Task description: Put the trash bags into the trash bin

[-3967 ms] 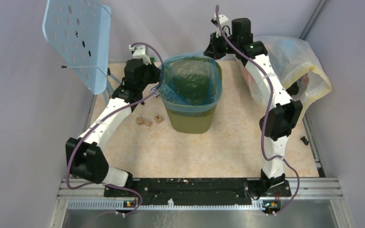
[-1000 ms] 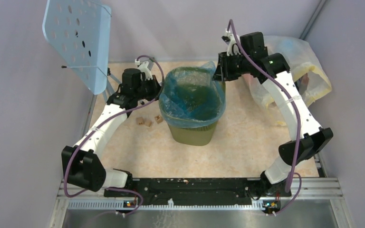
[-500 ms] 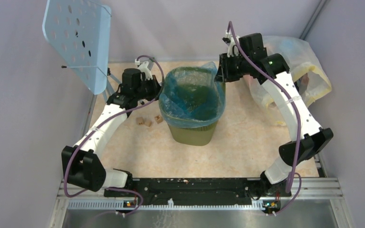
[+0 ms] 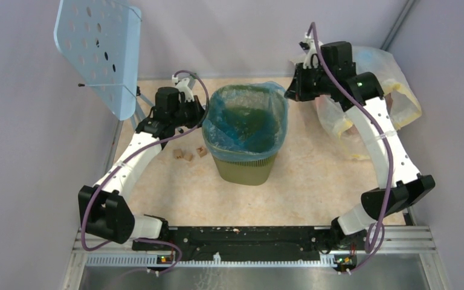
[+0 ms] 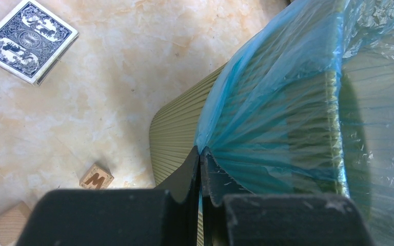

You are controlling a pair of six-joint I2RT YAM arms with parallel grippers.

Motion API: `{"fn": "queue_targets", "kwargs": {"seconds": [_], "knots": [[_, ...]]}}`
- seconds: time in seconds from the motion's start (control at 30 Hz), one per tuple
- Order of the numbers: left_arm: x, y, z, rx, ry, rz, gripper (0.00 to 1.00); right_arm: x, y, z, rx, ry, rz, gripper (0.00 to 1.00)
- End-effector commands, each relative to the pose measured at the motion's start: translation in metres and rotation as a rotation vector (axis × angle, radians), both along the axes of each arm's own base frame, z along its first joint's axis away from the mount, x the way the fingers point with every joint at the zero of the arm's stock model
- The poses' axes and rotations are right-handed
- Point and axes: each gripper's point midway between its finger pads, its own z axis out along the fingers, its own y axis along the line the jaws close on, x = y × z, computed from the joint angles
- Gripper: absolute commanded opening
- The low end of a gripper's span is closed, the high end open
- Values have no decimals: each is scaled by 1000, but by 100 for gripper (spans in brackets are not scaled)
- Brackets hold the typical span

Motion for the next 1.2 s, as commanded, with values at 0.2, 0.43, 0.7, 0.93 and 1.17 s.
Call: {"fn": "queue_targets", "kwargs": {"seconds": [0.2,0.43,0.7,0.93,1.17], "knots": [[4,-2,8,-9,-44,-14,5,10,-32,2,-16,-58,-121,0],[1,-6,-3,-22,-4,-37,4,6,-31,-34,-31,17,-104,0],[-10,-7,-23,-28,44,-52,4,-15,-26,-80,20,84,-89,0],[-11,-6,-23,-30,42,-45,6,-11,-45,-53,5,-13,-184,8],[-10,10,-9,-12,16,63,22,-35,-61,-26,75,-122,-259,30]]}}
